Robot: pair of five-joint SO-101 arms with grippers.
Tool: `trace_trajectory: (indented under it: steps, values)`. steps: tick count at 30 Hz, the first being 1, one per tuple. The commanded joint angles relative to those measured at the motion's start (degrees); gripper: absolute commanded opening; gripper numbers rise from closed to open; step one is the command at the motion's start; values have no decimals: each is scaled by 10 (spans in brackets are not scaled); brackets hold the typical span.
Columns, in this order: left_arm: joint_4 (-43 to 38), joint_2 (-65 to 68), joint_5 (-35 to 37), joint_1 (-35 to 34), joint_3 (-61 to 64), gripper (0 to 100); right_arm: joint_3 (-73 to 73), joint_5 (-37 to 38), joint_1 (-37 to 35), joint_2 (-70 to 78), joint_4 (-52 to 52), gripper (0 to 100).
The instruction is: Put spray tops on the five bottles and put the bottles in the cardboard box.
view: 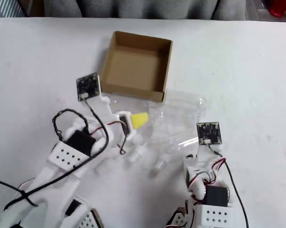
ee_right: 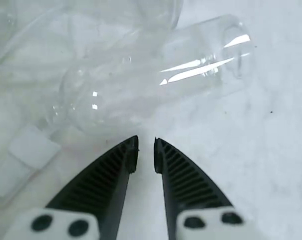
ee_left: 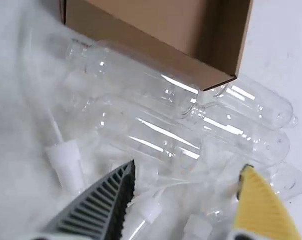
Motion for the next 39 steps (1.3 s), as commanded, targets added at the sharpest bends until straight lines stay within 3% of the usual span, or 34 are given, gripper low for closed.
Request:
trace_trajectory:
  steps: [1, 9, 20, 35, 39]
  values:
    - [-9, 5, 7, 7, 2, 345, 2, 0, 7, -6, -10, 26]
    - [-5, 18, 6, 7, 2, 345, 2, 0, 7, -6, -10, 26]
    - [-12, 205, 46, -40, -95, 351, 2, 0, 6, -6, -10, 26]
    - [-91, 302, 59, -45, -110, 355, 2, 1, 7, -6, -9, 26]
    - [-91, 306, 70, -41, -107, 439, 2, 1, 7, -6, -9, 26]
